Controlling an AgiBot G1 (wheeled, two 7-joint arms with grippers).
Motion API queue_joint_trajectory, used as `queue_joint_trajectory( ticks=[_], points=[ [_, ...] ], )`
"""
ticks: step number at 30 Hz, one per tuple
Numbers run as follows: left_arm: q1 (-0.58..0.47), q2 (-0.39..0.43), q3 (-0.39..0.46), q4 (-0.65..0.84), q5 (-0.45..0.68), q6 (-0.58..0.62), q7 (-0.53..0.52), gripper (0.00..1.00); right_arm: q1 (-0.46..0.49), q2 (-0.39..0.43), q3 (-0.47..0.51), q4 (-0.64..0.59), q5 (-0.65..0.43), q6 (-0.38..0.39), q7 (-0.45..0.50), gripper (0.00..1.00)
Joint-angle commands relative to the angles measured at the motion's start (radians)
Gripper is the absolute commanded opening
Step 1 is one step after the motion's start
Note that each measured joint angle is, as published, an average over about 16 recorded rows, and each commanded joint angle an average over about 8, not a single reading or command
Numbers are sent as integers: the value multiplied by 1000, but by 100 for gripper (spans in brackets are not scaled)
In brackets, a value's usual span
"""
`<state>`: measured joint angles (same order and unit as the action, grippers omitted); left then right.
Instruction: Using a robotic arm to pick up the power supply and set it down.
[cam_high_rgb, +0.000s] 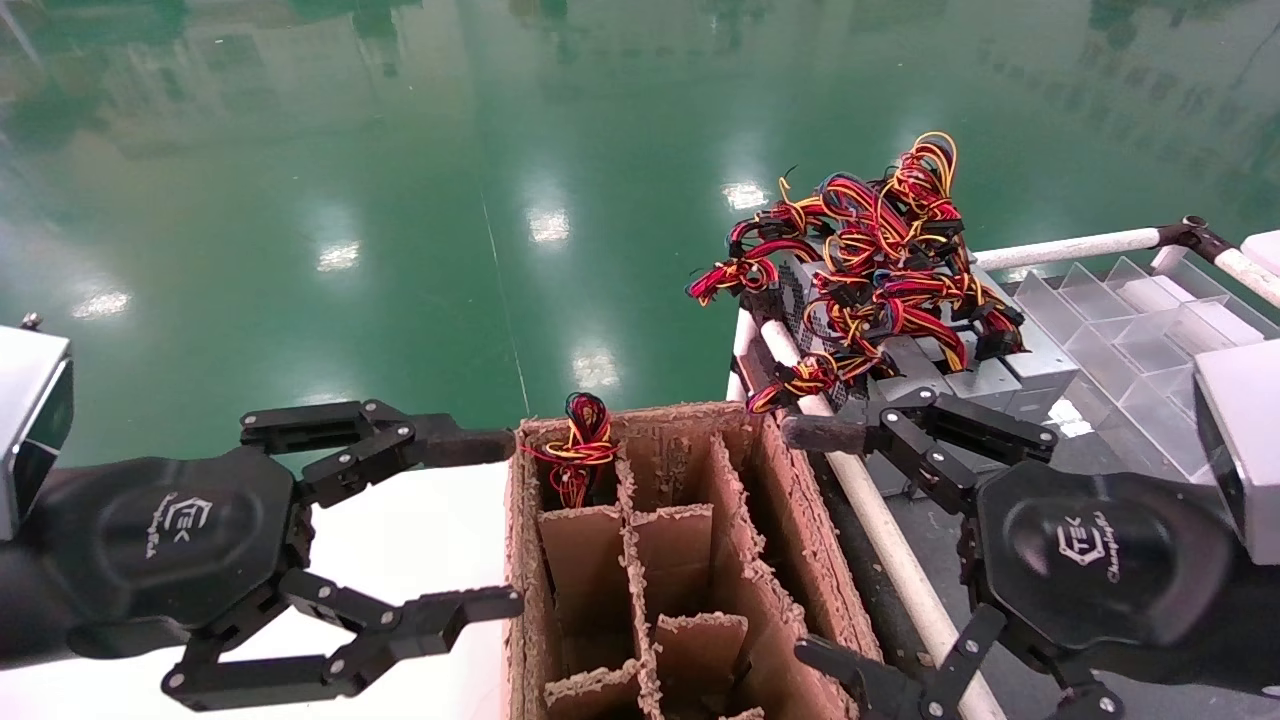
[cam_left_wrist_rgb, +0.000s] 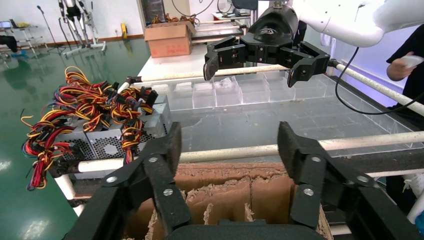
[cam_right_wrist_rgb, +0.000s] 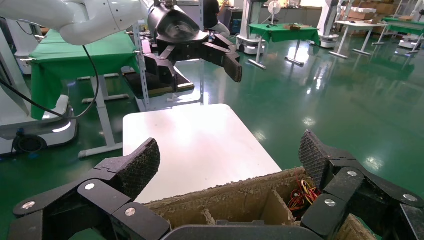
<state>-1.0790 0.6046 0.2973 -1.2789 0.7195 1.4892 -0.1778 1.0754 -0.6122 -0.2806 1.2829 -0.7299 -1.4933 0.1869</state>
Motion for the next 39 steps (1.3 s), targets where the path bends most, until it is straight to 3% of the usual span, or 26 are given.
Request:
queue_joint_trajectory(
  ticks=[1, 24, 25, 32, 33, 39],
  points=[
    [0, 0, 0, 0, 0, 0, 0, 0, 0, 0, 0, 0, 0, 0, 0, 100],
    [0, 0, 0, 0, 0, 0, 0, 0, 0, 0, 0, 0, 0, 0, 0, 100],
    [0, 0, 0, 0, 0, 0, 0, 4, 0, 0, 0, 0, 0, 0, 0, 100],
    [0, 0, 0, 0, 0, 0, 0, 91, 1, 0, -1, 2, -2, -2, -1, 100],
    [0, 0, 0, 0, 0, 0, 0, 100, 3, 1, -1, 3, -4, -3, -1, 100],
    [0, 0, 0, 0, 0, 0, 0, 100, 38, -6, -12, 4, -39, 2, -3, 100]
  ],
)
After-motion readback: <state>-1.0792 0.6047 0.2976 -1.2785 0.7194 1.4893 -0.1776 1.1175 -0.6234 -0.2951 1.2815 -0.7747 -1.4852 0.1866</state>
